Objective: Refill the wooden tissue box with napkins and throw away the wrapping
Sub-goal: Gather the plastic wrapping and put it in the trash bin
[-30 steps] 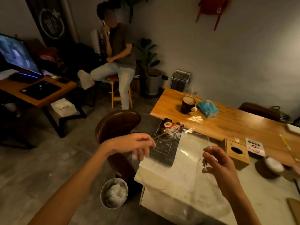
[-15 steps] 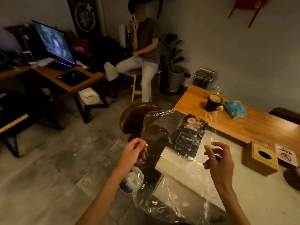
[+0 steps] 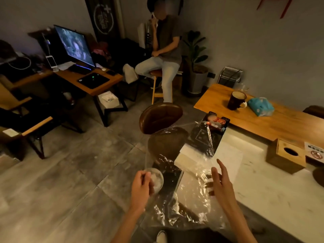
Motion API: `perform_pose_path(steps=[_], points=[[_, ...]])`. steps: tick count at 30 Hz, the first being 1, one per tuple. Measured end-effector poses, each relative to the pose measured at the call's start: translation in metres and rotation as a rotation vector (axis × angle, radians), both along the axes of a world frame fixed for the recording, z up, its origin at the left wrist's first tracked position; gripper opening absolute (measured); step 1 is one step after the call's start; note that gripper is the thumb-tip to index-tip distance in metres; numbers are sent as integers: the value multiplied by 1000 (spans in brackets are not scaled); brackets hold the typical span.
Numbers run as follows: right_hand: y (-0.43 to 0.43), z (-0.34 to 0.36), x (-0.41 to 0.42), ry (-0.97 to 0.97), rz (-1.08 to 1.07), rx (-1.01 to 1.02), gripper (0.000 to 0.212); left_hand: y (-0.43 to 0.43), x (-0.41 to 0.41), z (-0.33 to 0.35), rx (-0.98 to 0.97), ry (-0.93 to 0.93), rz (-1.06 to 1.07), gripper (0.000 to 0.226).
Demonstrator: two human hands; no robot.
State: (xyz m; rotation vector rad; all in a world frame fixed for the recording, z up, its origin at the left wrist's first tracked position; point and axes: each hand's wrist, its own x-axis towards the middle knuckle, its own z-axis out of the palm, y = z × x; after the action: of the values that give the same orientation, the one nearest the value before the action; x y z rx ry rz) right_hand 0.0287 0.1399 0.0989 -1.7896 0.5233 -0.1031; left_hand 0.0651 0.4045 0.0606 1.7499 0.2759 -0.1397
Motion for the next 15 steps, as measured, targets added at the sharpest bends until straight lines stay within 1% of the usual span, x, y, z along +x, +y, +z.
perform_pose_path(steps=[2,3,5,6,7,9,10,11,13,15], points=[[1,-20,-21,82,57,56,53,-2,-11,3,36,-50,85,11],[4,-31,-31,89,72,40,53,-2,-17,3,36,-72,90,12],[13,-48,-49,67,50,-83,48,0,-28,0,44,-79,53,17],[19,-56,-57,42,19,-153,45,3,-38,-3,46,-26,35,16],[25,-60,-66,18,-16,-186,43,6,-50,-8,-1,53,45,17],[31,-66,-76,-19,-104,-199,43,12,-77,-24,-40,210,95,27],[32,-66,-80,-33,-120,-218,45,13,-88,-28,-1,239,106,33],[34,-67,-83,-49,-113,-231,48,15,-95,-33,68,227,118,37],[37,-70,-92,-65,-92,-249,50,16,-103,-41,198,131,160,34],[39,-72,-98,-67,-121,-263,50,16,-100,-40,231,80,210,29]])
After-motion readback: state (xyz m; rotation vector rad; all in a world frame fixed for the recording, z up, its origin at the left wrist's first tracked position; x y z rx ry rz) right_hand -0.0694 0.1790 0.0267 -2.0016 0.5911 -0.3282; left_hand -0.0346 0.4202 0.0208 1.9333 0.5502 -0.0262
